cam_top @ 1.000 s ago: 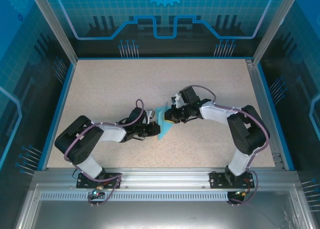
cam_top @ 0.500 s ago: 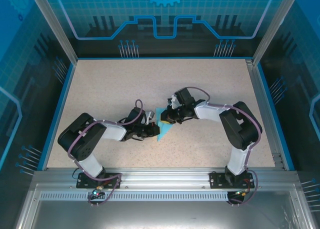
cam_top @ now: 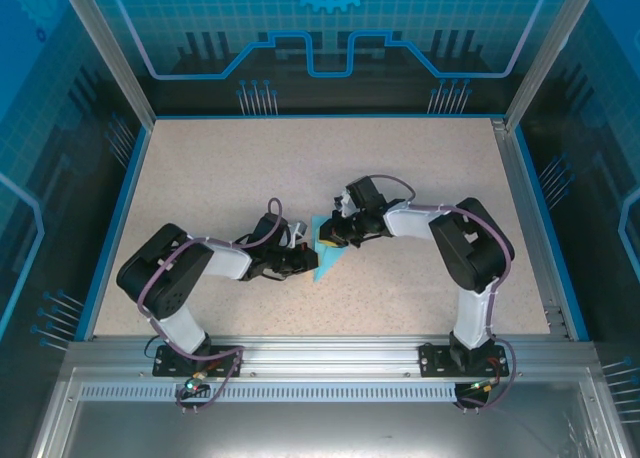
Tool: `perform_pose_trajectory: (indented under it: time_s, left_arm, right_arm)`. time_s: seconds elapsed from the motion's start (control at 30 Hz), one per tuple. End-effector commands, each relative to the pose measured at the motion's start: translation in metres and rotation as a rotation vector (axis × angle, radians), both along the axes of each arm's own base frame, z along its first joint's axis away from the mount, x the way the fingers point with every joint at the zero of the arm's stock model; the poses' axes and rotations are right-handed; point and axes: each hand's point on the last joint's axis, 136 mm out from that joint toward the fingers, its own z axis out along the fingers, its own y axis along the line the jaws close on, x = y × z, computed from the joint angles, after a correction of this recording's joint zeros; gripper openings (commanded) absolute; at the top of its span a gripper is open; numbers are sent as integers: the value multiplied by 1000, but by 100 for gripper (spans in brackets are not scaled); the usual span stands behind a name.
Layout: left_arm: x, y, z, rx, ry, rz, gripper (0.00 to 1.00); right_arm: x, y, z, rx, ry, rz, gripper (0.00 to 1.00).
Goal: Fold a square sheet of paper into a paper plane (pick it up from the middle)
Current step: Fourth fold the wing at the center of the table.
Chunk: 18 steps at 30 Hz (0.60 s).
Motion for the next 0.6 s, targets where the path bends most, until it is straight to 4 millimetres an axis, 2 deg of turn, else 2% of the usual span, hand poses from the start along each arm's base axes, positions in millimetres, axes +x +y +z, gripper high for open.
perform_pose_trajectory:
  time_s: [0.0,0.57]
  left_arm:
    - [-12,8,-18,27,87,5,9]
    - [-12,11,-26,24,168,34,7]
  right_arm:
    - [6,5,-2,-5,-2,-12,10]
    - [6,-2,-20,-44,30,-26,10]
